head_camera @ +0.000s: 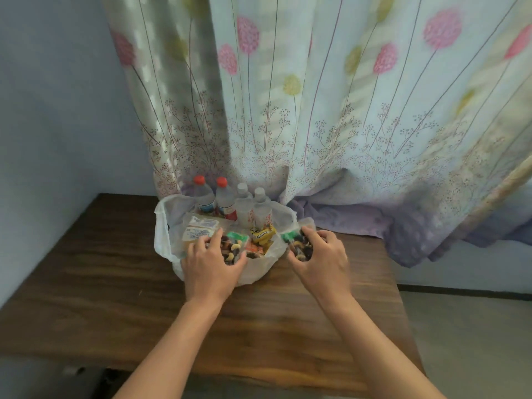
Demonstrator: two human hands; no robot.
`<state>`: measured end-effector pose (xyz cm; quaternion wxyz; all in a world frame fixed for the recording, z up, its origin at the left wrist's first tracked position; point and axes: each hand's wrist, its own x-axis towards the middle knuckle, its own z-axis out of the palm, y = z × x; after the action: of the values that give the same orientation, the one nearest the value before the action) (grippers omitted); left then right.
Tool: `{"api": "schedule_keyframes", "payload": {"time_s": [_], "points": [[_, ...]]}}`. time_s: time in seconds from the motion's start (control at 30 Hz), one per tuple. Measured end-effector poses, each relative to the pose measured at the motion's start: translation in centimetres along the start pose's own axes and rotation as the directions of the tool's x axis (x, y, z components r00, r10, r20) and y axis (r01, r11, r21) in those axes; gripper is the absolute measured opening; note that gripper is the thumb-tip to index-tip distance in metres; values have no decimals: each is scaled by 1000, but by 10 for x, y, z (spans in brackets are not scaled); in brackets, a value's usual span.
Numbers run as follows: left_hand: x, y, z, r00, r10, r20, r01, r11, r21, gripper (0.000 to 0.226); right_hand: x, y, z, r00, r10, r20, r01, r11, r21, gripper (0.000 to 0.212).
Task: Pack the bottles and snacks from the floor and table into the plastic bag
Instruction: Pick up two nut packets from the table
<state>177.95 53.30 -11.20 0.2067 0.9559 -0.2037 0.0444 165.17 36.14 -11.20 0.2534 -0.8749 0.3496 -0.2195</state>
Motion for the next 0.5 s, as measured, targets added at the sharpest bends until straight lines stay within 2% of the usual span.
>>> {"api": "schedule_keyframes", "payload": {"time_s": [0.13, 0.33, 0.5], "points": [[12, 2, -33, 998, -12, -62, 12, 1000, -5, 79, 11, -27, -12, 999, -45, -10, 46, 998, 52, 57], [35, -15, -74, 989, -46, -139, 44, 999, -16, 80, 24, -64, -14, 996, -85, -7, 85, 996, 37, 52], [60, -38, -85, 987, -64, -150, 61, 998, -22, 81, 38, -89, 1, 996, -90, -1, 90, 995, 29, 47]]}}
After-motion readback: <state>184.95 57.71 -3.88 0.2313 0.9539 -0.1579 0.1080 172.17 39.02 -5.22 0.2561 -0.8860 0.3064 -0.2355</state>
